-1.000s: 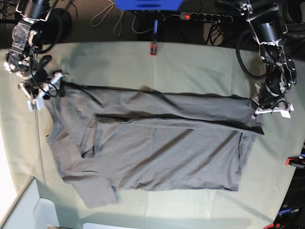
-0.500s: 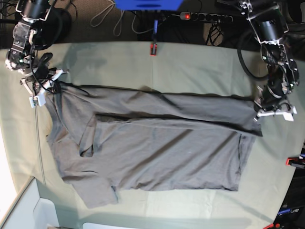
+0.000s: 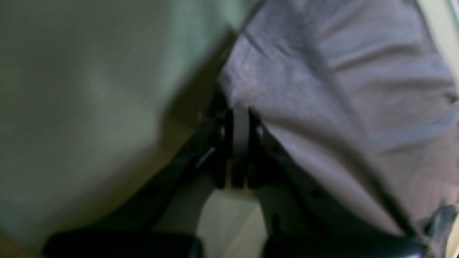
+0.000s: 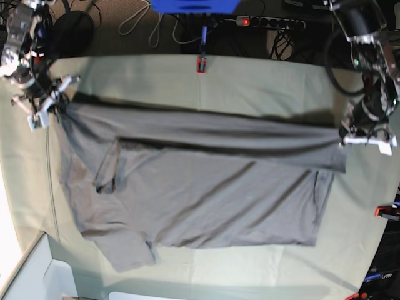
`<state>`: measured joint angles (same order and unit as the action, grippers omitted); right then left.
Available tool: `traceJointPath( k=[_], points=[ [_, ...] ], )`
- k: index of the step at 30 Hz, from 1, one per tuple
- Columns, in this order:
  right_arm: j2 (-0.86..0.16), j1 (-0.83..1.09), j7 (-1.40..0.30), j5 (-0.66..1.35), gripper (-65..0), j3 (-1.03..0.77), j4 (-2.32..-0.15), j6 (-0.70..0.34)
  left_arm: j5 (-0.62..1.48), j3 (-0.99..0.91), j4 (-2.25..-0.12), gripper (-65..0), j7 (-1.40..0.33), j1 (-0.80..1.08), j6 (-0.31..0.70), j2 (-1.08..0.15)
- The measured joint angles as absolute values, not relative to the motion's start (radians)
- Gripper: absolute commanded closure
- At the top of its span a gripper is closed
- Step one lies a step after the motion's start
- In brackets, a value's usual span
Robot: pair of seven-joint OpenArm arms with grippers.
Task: Layout the t-shirt on the table in an organized manner, then fold the t-shirt properly
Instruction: 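Regrasp the folded edge with both grippers and pull it taut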
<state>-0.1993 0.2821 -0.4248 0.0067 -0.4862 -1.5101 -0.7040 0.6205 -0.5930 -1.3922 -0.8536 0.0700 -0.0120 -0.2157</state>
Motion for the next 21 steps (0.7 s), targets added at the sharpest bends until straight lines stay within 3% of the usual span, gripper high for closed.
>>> traceJointPath(
  k=[10,21],
  points=[
    [-0.167,0.286,-0.418,0.025,0.0,-0.59,-1.66,-0.704,0.633,-0.689,-1.516,-0.2,-0.887,0.105,-0.003,-0.205],
    [-0.126,0.377,-0.423,0.012,0.0,-0.61,-1.639,-0.704,0.62,-0.699,-1.509,-0.2,-0.888,0.172,-0.004,-0.162]
  ],
)
